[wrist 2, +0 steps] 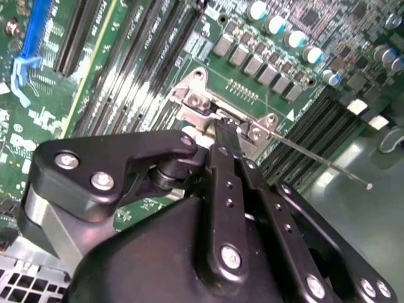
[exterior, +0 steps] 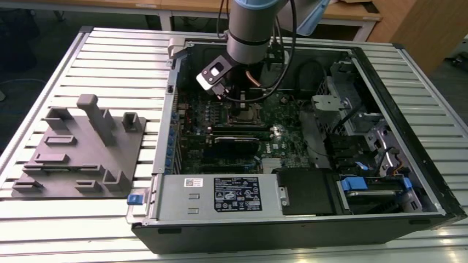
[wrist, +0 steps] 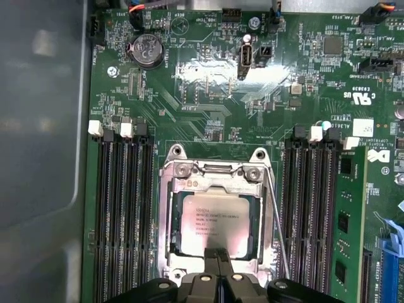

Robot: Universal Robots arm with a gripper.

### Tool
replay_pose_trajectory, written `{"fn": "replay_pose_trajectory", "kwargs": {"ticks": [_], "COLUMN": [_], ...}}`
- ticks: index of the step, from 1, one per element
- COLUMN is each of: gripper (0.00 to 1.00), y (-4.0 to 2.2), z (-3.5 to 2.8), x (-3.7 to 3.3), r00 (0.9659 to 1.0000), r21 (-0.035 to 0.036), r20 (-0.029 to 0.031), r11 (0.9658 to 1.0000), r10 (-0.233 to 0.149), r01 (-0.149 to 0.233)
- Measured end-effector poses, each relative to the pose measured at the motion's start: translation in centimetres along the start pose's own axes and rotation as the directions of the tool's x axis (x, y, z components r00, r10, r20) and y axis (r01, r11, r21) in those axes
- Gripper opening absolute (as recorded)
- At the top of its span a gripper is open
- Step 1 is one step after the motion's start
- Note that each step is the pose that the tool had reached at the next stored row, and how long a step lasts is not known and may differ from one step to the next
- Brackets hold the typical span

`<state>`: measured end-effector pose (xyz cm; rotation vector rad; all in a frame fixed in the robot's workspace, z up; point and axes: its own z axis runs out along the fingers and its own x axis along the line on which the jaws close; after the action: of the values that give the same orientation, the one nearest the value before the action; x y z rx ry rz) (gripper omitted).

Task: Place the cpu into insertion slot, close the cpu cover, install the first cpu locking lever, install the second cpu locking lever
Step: 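Close the cpu cover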

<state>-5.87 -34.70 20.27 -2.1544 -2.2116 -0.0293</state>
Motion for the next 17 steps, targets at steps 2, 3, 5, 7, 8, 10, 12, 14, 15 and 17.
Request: {"fn": "replay_pose_trajectory", "kwargs": {"ticks": [2, 3, 5, 7, 8, 10, 12, 14, 15, 17], "gripper": [0.11, 0.11, 0.11, 0.11, 0.11, 0.11, 0.11, 0.11, 0.11, 0.11], "y": [0.26, 0.39, 0.65, 0.89, 1.00, 1.21, 1.41, 1.69, 1.81, 1.99], "z": [0.00, 0.00, -0.01, -0.01, -0.02, -0.02, -0.02, -0.02, -0.03, -0.03], "x": [0.01, 0.01, 0.03, 0.05, 0.05, 0.06, 0.07, 0.11, 0.12, 0.13], "r00": [1.0000, 1.0000, 1.0000, 1.0000, 1.0000, 1.0000, 1.0000, 1.0000, 1.0000, 1.0000], "r21": [-0.0001, 0.0000, 0.0000, 0.0000, 0.0000, 0.0000, 0.0000, -0.0001, 0.0000, 0.0000], "r20": [-0.0001, 0.0000, -0.0001, 0.0000, 0.0000, -0.0001, -0.0001, 0.0000, 0.0002, 0.0001], "r11": [1.0000, 1.0000, 1.0000, 1.0000, 1.0000, 1.0000, 1.0000, 1.0000, 1.0000, 1.0000], "r10": [0.000, 0.000, 0.000, 0.000, 0.000, 0.000, 0.000, 0.000, 0.000, 0.000], "r01": [0.000, 0.000, 0.000, 0.000, 0.000, 0.000, 0.000, 0.000, 0.000, 0.000]}}
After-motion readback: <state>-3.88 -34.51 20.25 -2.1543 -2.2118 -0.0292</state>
